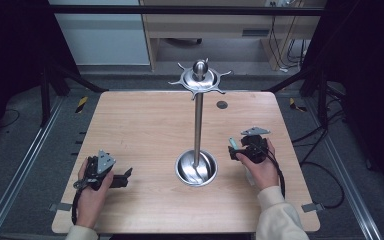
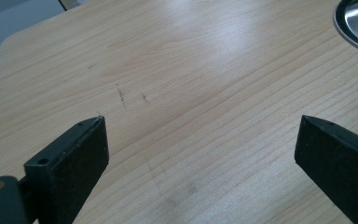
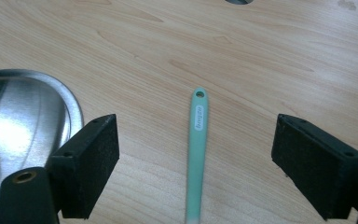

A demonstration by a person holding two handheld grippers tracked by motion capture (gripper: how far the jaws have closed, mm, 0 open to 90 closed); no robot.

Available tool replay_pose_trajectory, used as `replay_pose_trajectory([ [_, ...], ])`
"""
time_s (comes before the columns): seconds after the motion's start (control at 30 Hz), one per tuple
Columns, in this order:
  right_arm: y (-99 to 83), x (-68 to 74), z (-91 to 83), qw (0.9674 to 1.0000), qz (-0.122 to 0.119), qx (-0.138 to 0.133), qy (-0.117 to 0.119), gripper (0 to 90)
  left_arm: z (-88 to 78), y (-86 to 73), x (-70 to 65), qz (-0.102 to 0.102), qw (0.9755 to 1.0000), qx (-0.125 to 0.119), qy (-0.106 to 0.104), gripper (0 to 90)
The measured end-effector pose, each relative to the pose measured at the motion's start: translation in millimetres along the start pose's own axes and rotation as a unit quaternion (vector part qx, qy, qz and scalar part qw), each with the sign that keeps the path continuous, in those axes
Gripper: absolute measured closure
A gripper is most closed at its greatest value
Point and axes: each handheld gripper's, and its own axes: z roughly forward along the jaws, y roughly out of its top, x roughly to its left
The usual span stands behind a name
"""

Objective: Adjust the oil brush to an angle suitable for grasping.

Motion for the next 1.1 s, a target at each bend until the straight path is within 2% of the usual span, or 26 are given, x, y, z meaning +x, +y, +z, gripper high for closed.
replay_pose_trajectory([
  [0.1, 1.6, 0.3, -0.8, 1.0, 0.003, 0.005, -0.004, 14.2, -0.5, -0.5, 0.8, -0.002, 1.0, -0.001, 0.001, 2.5],
  [0.2, 6.7, 1.8, -3.5, 0.9996, 0.01, 0.017, -0.019, 17.5, -0.9, -0.9, 1.0, -0.001, 1.0, -0.001, 0.004, 2.4],
  [0.23, 11.2, 1.7, -4.4, 0.9995, 0.02, 0.008, -0.022, 19.5, -1.0, -0.9, 1.0, 0.0, 1.0, 0.0, 0.005, 2.5],
  [0.3, 19.1, -1.4, -3.5, 0.9994, 0.031, -0.003, -0.014, 22.3, -1.0, -1.1, 1.3, 0.001, 1.0, 0.0, 0.006, 2.5],
  [0.33, 19.1, -1.4, -3.5, 0.9994, 0.031, -0.003, -0.014, 22.3, -1.1, -1.2, 1.5, 0.001, 1.0, 0.0, 0.007, 2.5],
  [0.4, 30.5, -5.9, 3.4, 0.9986, 0.051, 0.003, 0.007, 26.8, -1.0, -1.3, 1.9, 0.0, 1.0, 0.001, 0.009, 2.5],
  [0.43, 30.5, -5.9, 3.4, 0.9986, 0.051, 0.003, 0.007, 26.8, -0.9, -1.1, 2.1, -0.001, 0.9999, 0.0, 0.01, 2.5],
  [0.5, 33.7, -9.3, 13.0, 0.9976, 0.063, 0.006, 0.028, 35.2, -0.7, -0.7, 2.2, -0.002, 0.9999, 0.0, 0.012, 2.4],
  [0.53, 32.4, -8.9, 17.0, 0.9976, 0.063, -0.001, 0.03, 41.2, -0.6, -0.6, 2.3, -0.002, 0.9999, -0.001, 0.012, 2.4],
  [0.57, 32.4, -8.9, 17.0, 0.9976, 0.063, -0.001, 0.03, 41.2, -0.6, -0.6, 2.3, -0.002, 0.9999, -0.001, 0.012, 2.5],
  [0.6, 30.7, -6.1, 19.2, 0.9985, 0.042, -0.004, 0.035, 51.4, -0.5, -0.6, 2.2, -0.002, 0.9999, -0.001, 0.012, 2.4],
  [0.73, 25.1, -0.4, 14.9, 0.999, 0.0, -0.005, 0.045, 62.3, -1.9, -0.9, 1.4, -0.001, 1.0, -0.003, 0.009, 2.5],
  [0.77, 25.1, -0.4, 14.9, 0.999, 0.0, -0.005, 0.045, 62.3, -1.9, -0.9, 1.4, -0.001, 1.0, -0.003, 0.009, 2.4],
  [0.8, 19.1, 2.3, 17.4, 0.9989, -0.017, 0.003, 0.043, 69.0, -1.8, -1.0, 1.3, 0.001, 1.0, -0.003, 0.009, 2.4],
  [0.83, 19.1, 2.3, 17.4, 0.9989, -0.017, 0.003, 0.043, 69.0, -1.5, -0.9, 1.1, 0.002, 1.0, -0.002, 0.009, 2.4],
  [0.87, 13.0, 2.9, 22.1, 0.9985, -0.028, 0.018, 0.042, 76.3, -1.0, -0.5, 0.4, 0.002, 1.0, -0.002, 0.007, 2.5],
  [0.97, 9.4, 3.6, 26.5, 0.9976, -0.04, 0.036, 0.043, 80.4, -0.3, 0.1, -0.4, 0.004, 1.0, -0.002, 0.005, 2.5],
  [1.0, 7.4, 3.1, 30.6, 0.9967, -0.048, 0.049, 0.043, 83.8, 0.5, 0.4, -1.0, 0.006, 1.0, 0.0, 0.003, 2.5],
  [1.1, 5.4, 2.1, 35.8, 0.9961, -0.049, 0.059, 0.043, 86.8, 1.0, 0.3, -1.6, 0.007, 1.0, 0.002, 0.001, 2.5],
])
